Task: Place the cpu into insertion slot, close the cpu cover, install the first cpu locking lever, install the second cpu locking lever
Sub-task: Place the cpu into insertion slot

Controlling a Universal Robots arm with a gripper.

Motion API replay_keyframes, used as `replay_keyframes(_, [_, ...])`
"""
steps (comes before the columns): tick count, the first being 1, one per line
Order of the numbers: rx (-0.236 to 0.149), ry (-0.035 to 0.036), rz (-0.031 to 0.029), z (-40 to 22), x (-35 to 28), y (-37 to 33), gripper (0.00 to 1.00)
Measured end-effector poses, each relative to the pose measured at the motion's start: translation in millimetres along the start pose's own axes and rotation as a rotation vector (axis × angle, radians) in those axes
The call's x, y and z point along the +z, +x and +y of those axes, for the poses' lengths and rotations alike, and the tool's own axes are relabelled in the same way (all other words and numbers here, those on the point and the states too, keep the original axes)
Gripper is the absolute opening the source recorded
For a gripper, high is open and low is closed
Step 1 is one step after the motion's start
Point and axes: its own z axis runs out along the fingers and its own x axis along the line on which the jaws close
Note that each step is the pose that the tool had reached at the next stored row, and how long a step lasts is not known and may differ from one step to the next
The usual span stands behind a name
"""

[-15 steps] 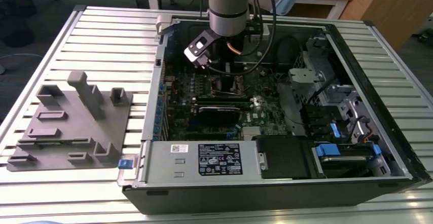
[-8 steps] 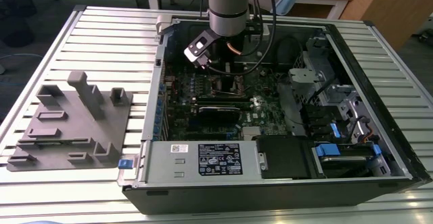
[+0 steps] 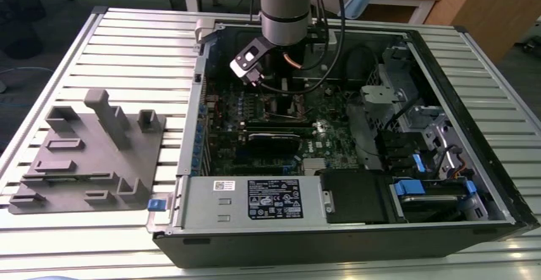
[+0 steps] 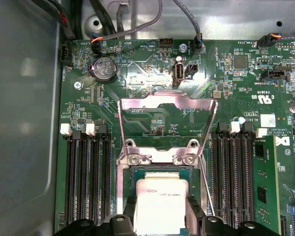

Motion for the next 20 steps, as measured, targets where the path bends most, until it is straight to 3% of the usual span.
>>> replay_keyframes(5, [0.0,-0.0001,0.0001,0.5,-4.2,0.0,0.51])
replay_keyframes(13, [0.0,0.0,0.0001,0.6,-4.6,-0.1,0.49])
replay_keyframes(16, [0.0,0.0,0.0,0.6,-4.8,-0.1,0.31])
replay_keyframes(20, [0.0,0.0,0.0,0.6,-5.0,-0.1,0.19])
